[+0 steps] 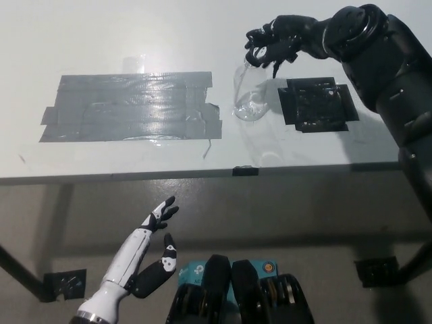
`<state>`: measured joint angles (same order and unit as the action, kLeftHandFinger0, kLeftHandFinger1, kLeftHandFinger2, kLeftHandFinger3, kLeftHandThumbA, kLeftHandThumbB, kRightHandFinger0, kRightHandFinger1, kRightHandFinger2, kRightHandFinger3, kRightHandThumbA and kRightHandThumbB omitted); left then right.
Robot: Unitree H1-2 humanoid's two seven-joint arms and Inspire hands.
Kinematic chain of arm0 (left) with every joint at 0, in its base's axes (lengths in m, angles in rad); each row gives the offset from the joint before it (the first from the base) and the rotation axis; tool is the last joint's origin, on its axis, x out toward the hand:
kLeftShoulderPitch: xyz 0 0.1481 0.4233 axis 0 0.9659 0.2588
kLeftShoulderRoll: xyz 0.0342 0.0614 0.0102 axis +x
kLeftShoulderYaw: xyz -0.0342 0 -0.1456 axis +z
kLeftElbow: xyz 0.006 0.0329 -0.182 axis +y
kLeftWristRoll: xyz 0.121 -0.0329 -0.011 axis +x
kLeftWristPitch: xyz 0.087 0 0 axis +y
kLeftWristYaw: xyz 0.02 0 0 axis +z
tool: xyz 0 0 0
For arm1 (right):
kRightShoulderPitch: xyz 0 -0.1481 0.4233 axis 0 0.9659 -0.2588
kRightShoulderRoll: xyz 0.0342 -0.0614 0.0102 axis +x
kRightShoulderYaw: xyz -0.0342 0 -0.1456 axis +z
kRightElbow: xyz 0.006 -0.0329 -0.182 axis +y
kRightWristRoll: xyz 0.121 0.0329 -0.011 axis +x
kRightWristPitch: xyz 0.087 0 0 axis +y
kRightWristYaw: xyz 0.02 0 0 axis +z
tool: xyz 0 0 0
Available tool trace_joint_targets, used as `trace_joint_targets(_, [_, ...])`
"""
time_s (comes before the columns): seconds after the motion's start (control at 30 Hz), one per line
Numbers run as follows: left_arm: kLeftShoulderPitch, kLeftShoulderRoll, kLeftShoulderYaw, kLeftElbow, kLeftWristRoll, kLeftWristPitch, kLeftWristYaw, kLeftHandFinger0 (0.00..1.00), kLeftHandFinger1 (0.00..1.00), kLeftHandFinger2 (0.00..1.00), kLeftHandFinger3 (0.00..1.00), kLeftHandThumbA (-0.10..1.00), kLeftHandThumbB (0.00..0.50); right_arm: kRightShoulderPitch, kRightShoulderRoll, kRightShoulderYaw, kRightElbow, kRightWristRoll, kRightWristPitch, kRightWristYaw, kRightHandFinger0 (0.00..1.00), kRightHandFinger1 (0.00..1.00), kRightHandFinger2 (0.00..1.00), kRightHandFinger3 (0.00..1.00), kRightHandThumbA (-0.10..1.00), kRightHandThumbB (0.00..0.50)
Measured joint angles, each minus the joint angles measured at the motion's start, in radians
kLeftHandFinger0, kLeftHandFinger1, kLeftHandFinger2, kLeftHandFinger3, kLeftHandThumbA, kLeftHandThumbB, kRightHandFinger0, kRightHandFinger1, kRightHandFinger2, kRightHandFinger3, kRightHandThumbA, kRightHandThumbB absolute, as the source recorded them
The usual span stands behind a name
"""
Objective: The robot grabs the black lid of the spray bottle on the desk and places it on the black area of the desk
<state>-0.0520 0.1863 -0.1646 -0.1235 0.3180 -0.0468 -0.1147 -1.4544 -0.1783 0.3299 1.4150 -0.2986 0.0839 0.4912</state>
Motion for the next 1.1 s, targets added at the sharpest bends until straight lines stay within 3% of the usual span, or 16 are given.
trace_joint_targets(0.07, [-0.007,0.000,-0.001,0.000,0.000,0.000,0.000,0.95,0.95,0.92,1.00,-0.08,0.214,-0.002,-0.004,0.016,0.000,-0.004,0.002,-0.003,0.37,0.36,0.44,0.50,-0.09,0.376])
trace_joint_targets(0.2, [-0.015,0.001,-0.002,0.000,0.003,0.000,0.000,0.95,0.94,0.92,1.00,-0.07,0.215,-0.005,-0.010,0.039,0.000,-0.012,0.002,-0.010,0.41,0.37,0.44,0.53,-0.07,0.370])
trace_joint_targets(0.33, [-0.018,0.001,-0.006,0.002,0.005,-0.002,0.000,0.96,0.93,0.91,1.00,-0.07,0.217,-0.004,-0.011,0.037,0.000,-0.014,0.002,-0.019,0.41,0.39,0.48,0.54,-0.10,0.406])
trace_joint_targets(0.4, [-0.018,0.002,-0.007,0.003,0.005,-0.002,0.000,0.96,0.93,0.91,1.00,-0.07,0.218,-0.004,-0.010,0.025,0.000,-0.012,0.003,-0.022,0.49,0.46,0.54,0.59,-0.06,0.415])
trace_joint_targets(0.47, [-0.019,0.002,-0.008,0.006,0.006,-0.002,0.000,0.96,0.93,0.91,1.00,-0.07,0.218,-0.002,-0.011,0.019,0.000,-0.010,0.004,-0.029,0.53,0.49,0.57,0.60,-0.05,0.416])
trace_joint_targets(0.57, [-0.026,0.002,-0.010,0.008,0.006,-0.002,0.000,0.95,0.93,0.92,1.00,-0.07,0.216,-0.002,-0.011,0.005,0.000,-0.007,0.005,-0.047,0.50,0.45,0.55,0.58,-0.10,0.393])
trace_joint_targets(0.7, [-0.030,0.002,-0.011,0.008,0.006,-0.002,0.000,0.94,0.93,0.92,1.00,-0.07,0.215,-0.002,-0.015,-0.042,0.000,0.007,0.005,-0.082,0.55,0.49,0.51,0.54,-0.10,0.372])
trace_joint_targets(0.8, [-0.030,0.002,-0.012,0.009,0.005,-0.002,0.000,0.95,0.94,0.92,1.00,-0.07,0.213,-0.001,-0.026,-0.105,0.000,0.029,0.004,-0.112,0.44,0.38,0.46,0.50,-0.10,0.404])
trace_joint_targets(0.9, [-0.030,0.002,-0.012,0.009,0.005,-0.001,0.000,0.94,0.93,0.92,1.00,-0.06,0.214,-0.001,-0.041,-0.198,0.000,0.066,0.004,-0.138,0.43,0.38,0.46,0.47,-0.10,0.403])
trace_joint_targets(0.97, [-0.030,0.002,-0.013,0.009,0.005,-0.001,0.000,0.92,0.92,0.91,1.00,-0.06,0.217,-0.001,-0.053,-0.266,0.000,0.097,0.004,-0.160,0.32,0.33,0.43,0.46,-0.10,0.406])
trace_joint_targets(1.03, [-0.030,0.002,-0.013,0.012,0.005,-0.002,0.000,0.91,0.91,0.90,1.00,-0.06,0.216,-0.001,-0.062,-0.315,0.000,0.121,0.004,-0.181,0.34,0.32,0.45,0.53,-0.10,0.398])
trace_joint_targets(1.1, [-0.030,0.002,-0.013,0.016,0.005,-0.002,0.000,0.93,0.92,0.90,1.00,-0.06,0.216,0.000,-0.068,-0.343,0.000,0.136,0.004,-0.195,0.34,0.32,0.45,0.52,-0.10,0.385])
